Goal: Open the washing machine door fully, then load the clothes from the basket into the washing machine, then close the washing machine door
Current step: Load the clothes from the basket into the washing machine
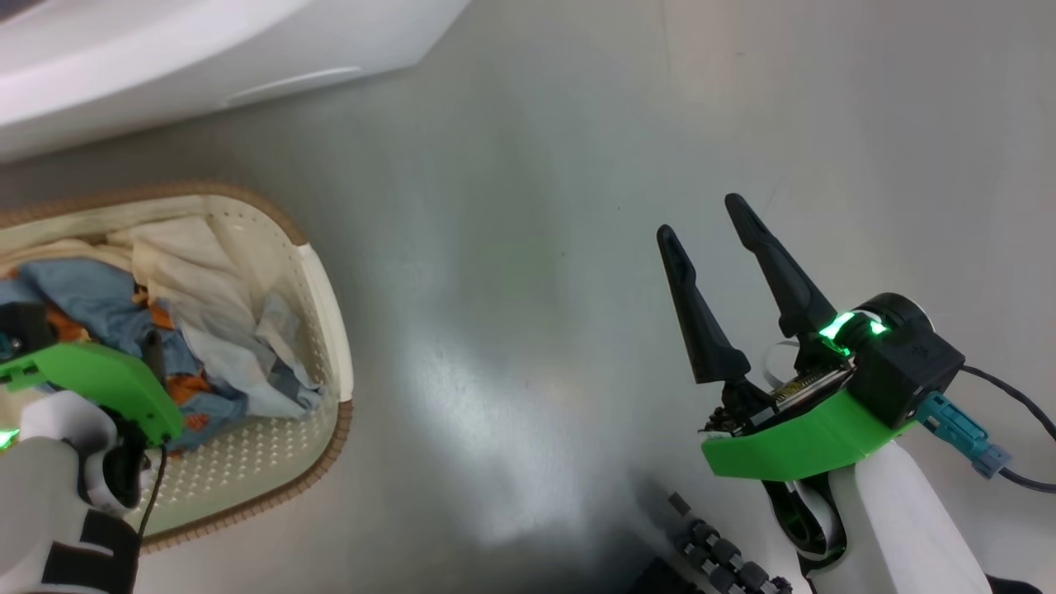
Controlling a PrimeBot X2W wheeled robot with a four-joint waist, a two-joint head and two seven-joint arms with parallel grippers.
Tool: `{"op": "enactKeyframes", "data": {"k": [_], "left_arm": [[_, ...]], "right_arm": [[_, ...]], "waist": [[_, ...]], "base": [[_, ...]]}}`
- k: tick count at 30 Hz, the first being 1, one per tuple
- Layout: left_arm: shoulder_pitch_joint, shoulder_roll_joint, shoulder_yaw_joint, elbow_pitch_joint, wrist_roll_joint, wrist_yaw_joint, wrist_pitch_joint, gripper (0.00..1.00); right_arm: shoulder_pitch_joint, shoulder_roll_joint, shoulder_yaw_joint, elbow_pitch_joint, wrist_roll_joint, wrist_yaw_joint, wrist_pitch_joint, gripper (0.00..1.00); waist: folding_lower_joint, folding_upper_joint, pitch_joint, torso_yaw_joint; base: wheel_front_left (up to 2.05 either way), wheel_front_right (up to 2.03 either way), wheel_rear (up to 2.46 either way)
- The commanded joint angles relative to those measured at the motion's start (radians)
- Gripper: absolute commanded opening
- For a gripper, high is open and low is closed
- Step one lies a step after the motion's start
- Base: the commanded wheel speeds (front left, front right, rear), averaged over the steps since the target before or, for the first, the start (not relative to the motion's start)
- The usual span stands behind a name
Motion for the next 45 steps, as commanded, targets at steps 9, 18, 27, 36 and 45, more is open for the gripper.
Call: {"op": "enactKeyframes", "data": {"k": [9,18,27,36,45], "left_arm": [[-0.029,0.026,0.009,0.007,-0.012,-0.008,-0.008,1.0],[-0.052,0.028,-0.002,0.029,-0.016,-0.01,-0.017,1.0],[-0.083,0.027,-0.016,0.047,-0.017,-0.008,-0.02,1.0],[-0.106,0.029,-0.029,0.072,-0.016,-0.006,-0.029,1.0],[-0.128,0.037,-0.055,0.105,0.001,-0.002,-0.046,1.0]], "right_arm": [[-0.006,0.0,0.023,-0.027,0.001,0.002,-0.005,1.0],[-0.016,0.0,0.027,-0.03,0.002,0.002,-0.005,1.0],[-0.027,0.0,0.027,-0.034,0.008,0.002,-0.005,1.0],[-0.034,0.0,0.023,-0.039,0.01,0.002,-0.005,1.0],[-0.031,0.0,0.017,-0.05,0.018,0.002,-0.005,1.0]], "waist": [[0.0,-0.0001,0.044,-0.005],[0.0,-0.0001,0.067,-0.009],[0.0,-0.0001,0.1,-0.013],[0.0,-0.0001,0.124,-0.016],[0.0,-0.0001,0.145,-0.021]], "base": [[0.0,0.0,0.0],[0.0,0.0,0.0],[0.0,0.0,0.0],[0.0,0.0,0.0],[0.0,0.0,0.0]]}}
